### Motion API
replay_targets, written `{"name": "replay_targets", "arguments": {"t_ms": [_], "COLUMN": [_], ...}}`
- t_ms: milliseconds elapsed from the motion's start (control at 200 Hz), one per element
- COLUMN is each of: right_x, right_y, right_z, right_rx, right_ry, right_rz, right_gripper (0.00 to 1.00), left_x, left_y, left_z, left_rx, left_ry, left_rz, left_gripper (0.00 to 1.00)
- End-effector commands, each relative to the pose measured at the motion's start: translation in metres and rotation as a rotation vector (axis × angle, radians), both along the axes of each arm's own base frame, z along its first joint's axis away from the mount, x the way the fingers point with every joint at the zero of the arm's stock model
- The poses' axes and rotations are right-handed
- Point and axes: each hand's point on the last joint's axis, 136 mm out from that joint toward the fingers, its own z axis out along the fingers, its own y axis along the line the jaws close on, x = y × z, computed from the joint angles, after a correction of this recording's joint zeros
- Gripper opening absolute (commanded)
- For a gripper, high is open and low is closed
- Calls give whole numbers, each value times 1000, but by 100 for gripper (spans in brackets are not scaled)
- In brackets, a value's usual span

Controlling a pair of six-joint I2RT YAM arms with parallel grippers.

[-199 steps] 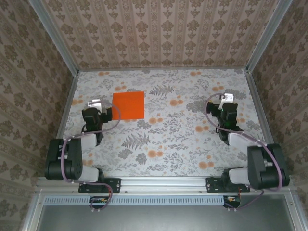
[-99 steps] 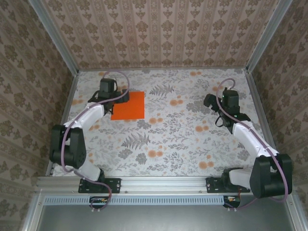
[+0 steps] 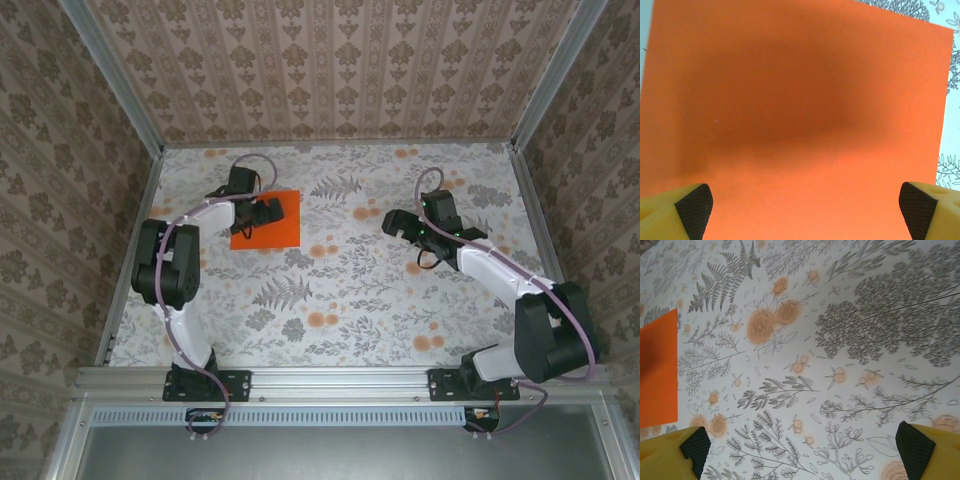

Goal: Fold a paper plane with a square sheet of paper (pick it up from the middle)
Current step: Move the square sheet of paper to the center of the table.

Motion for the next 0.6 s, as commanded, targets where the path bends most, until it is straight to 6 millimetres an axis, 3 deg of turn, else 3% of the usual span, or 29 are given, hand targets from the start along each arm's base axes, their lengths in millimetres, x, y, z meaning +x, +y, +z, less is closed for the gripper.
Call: {"name": "replay_targets", "arguments": {"t_ms": [0,130,330,485,505,595], "right_x": [3,4,2,-1,-2,-5], "right_y": [13,17,16,18,18,21], "right_z": [0,-1,-1,-5,-6,-12], "right_rx": [30,27,12,8,9,4], "right_ry": [26,39,50,71,76,99], "right_rz": [12,20,11,6,7,-8], "right_gripper": [100,100,100,100,100,100], "left_x": [-11,-20,-50,-78,-87,-100], "left_y": [-13,-26,-52,-89,-104,-134], "left_z": [-15,-20,-34,-25,-21,-4], "left_rx": [-43,-60,-117,-226,-246,-348], "left_ry": [80,108,194,232,237,234], "left_rz": [7,-9,-18,-43,-73,-117], "left_gripper": [99,99,98,97,97,97]}}
